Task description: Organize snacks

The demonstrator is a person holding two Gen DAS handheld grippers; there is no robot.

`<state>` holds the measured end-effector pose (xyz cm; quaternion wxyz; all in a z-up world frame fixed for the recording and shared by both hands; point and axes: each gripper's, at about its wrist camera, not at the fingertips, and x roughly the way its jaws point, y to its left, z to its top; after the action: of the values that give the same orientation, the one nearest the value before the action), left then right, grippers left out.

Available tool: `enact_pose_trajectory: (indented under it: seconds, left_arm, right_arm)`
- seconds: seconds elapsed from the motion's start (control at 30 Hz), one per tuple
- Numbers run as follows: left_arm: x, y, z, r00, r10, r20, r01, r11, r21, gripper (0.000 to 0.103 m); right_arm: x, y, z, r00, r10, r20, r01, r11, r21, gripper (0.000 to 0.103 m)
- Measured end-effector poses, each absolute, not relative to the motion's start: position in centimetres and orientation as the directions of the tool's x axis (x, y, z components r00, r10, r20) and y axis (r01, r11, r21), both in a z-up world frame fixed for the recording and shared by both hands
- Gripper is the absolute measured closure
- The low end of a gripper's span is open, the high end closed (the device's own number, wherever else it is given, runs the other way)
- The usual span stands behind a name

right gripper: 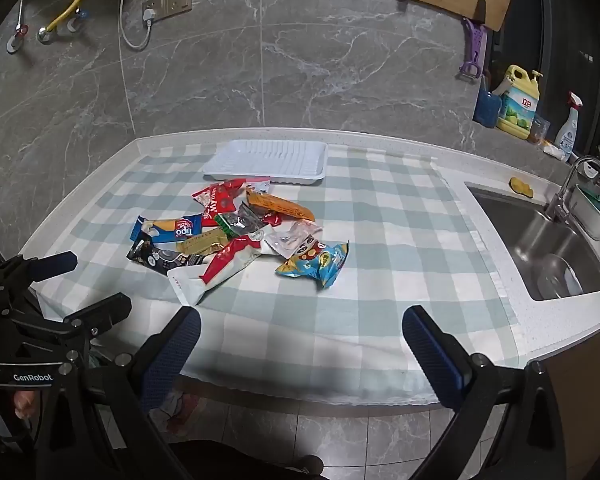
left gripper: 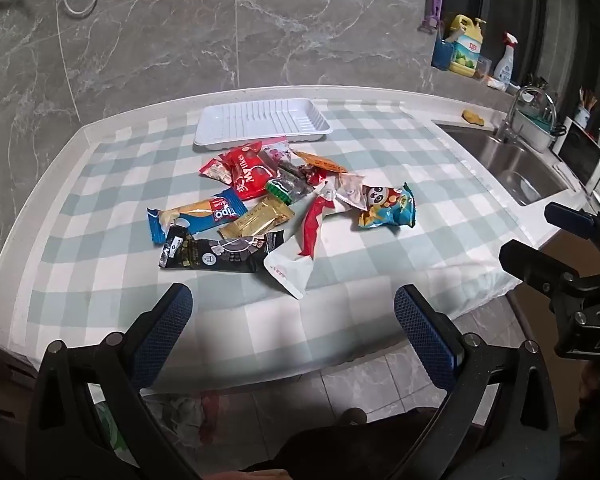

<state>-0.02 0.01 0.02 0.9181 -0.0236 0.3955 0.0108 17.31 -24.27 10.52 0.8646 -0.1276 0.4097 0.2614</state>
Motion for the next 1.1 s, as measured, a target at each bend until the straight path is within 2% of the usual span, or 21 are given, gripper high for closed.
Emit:
enact_pose_trajectory:
  seconds: [1.1]
  left_arm:
    - [0.08, 0.09, 0.15, 0.688, 0.016, -0.726, -0.073, 0.996, -0.047, 0.000]
  right_arm:
    - [17.81, -24.28, 10.49, 0.522, 0.368, -0.770, -0.567, 0.823, 0.010, 0.000]
